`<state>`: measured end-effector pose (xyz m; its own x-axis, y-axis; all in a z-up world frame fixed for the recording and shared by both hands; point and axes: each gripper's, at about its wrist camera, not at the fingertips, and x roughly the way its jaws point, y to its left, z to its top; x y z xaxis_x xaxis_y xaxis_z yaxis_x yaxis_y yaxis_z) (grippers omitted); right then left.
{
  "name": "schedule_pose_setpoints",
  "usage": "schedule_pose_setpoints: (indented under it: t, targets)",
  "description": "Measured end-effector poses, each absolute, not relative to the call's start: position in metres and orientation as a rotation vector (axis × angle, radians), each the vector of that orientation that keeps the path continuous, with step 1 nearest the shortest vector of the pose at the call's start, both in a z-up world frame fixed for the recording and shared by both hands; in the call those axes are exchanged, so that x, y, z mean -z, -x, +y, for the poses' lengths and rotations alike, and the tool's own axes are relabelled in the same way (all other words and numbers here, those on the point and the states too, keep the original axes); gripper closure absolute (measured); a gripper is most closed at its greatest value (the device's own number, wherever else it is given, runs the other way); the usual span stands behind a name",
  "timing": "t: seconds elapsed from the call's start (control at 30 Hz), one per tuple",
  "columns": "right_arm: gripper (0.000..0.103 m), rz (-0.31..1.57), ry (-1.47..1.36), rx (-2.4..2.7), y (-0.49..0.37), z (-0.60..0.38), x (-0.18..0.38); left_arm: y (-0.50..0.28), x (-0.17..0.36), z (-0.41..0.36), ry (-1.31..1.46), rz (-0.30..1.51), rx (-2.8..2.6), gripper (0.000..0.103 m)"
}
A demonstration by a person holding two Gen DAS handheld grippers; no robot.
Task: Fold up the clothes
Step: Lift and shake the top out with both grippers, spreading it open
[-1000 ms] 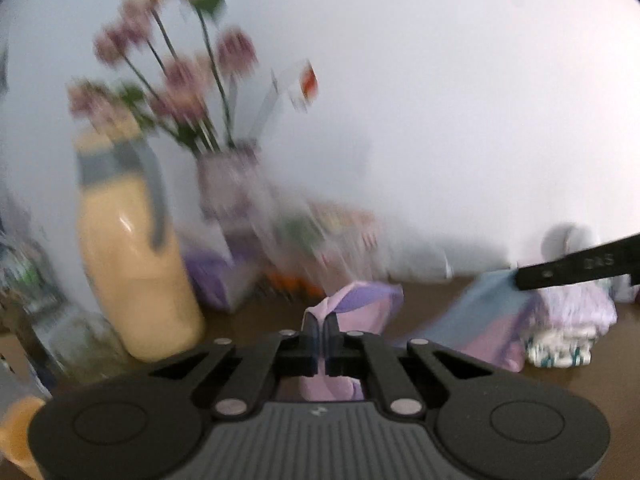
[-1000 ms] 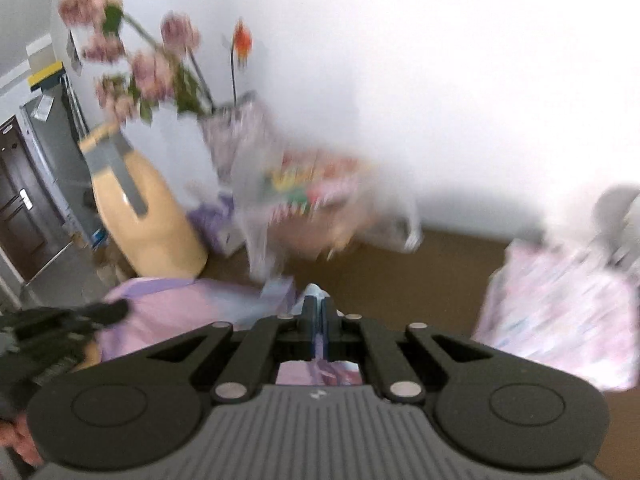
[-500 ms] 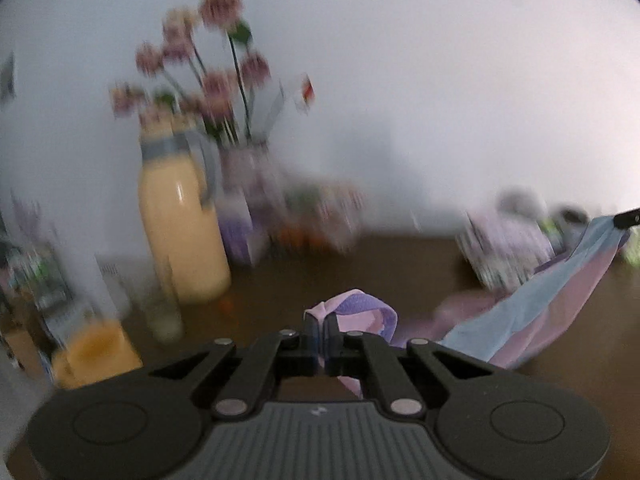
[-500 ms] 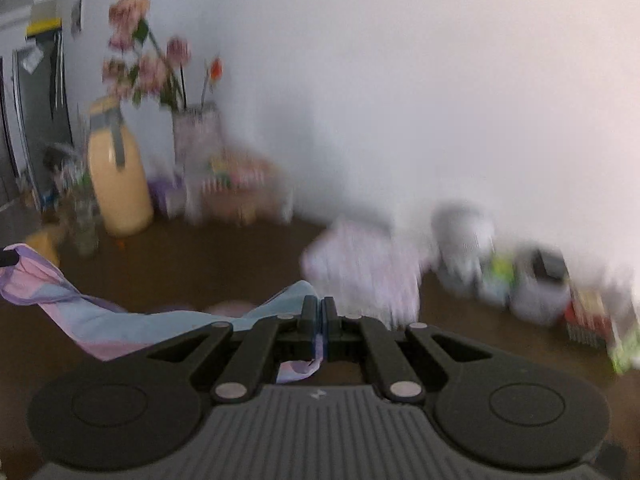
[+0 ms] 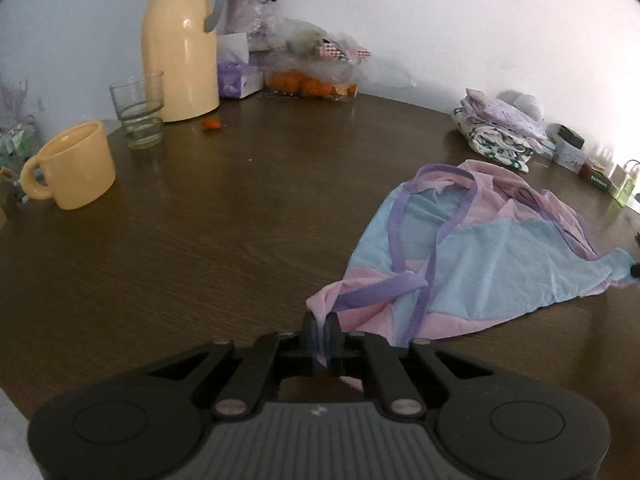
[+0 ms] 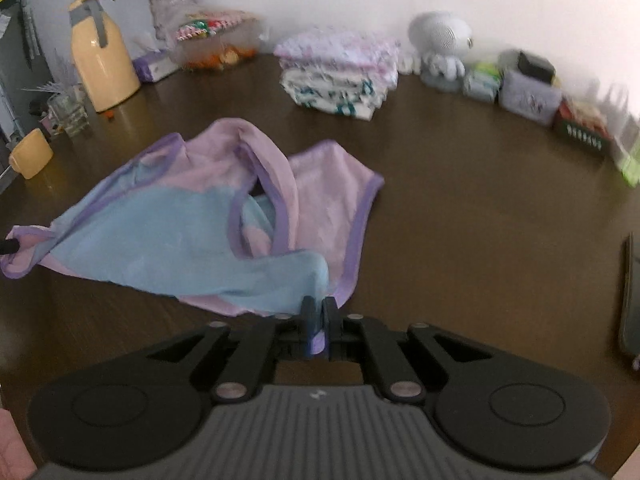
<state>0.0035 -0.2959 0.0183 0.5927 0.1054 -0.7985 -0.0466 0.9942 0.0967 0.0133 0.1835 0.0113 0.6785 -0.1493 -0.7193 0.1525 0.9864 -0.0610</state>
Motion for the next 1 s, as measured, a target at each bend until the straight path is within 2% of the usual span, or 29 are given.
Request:
schedule_pose_setpoints:
  t: [0.03,0.07,0.1,0.17,0.3,0.47,0.57,0.63,0.77,0.8,0.83,1.0]
  targets:
    - [0.071,0.94,-0.077,-0.076,-0.003,-0.298,-0.017,-0.014,-0.015,0.184,-0.009,0.804,0.158,0.077]
    - [0.059,0.939,-0.082,-0.066,-0.001,-0.302,-0.018,-0.012,-0.019,0.184,-0.015,0.788,0.146,0.061]
    - [0.051,0.921,-0.086,-0.061,0.001,-0.304,-0.023,-0.012,-0.025,0.184,-0.024,0.765,0.138,0.05]
    - [0.051,0.887,-0.095,-0.061,0.002,-0.307,-0.032,-0.013,-0.038,0.181,-0.038,0.727,0.147,0.045]
    - [0.051,0.853,-0.108,-0.155,-0.014,-0.295,-0.042,-0.031,-0.048,0.157,-0.047,0.723,0.262,0.045]
    - [0.051,0.87,-0.064,-0.148,-0.056,-0.274,-0.028,-0.066,-0.031,0.105,-0.102,0.781,0.377,0.045]
    - [0.051,0.894,-0.138,-0.156,-0.078,-0.282,-0.014,-0.09,-0.017,0.081,-0.117,0.81,0.395,0.047]
    - [0.051,0.903,-0.175,-0.22,-0.085,-0.278,-0.007,-0.105,-0.009,0.067,-0.123,0.827,0.406,0.05]
    - [0.051,0.928,-0.143,-0.294,-0.098,-0.255,0.004,-0.126,0.005,0.052,-0.129,0.865,0.441,0.066]
    - [0.053,0.938,-0.141,-0.296,-0.101,-0.253,0.007,-0.13,0.007,0.049,-0.13,0.875,0.453,0.073]
    - [0.055,0.947,-0.14,-0.299,-0.104,-0.251,0.01,-0.134,0.01,0.047,-0.13,0.884,0.466,0.076]
    - [0.062,0.964,-0.163,-0.331,-0.11,-0.251,0.017,-0.139,0.017,0.045,-0.147,0.905,0.483,0.077]
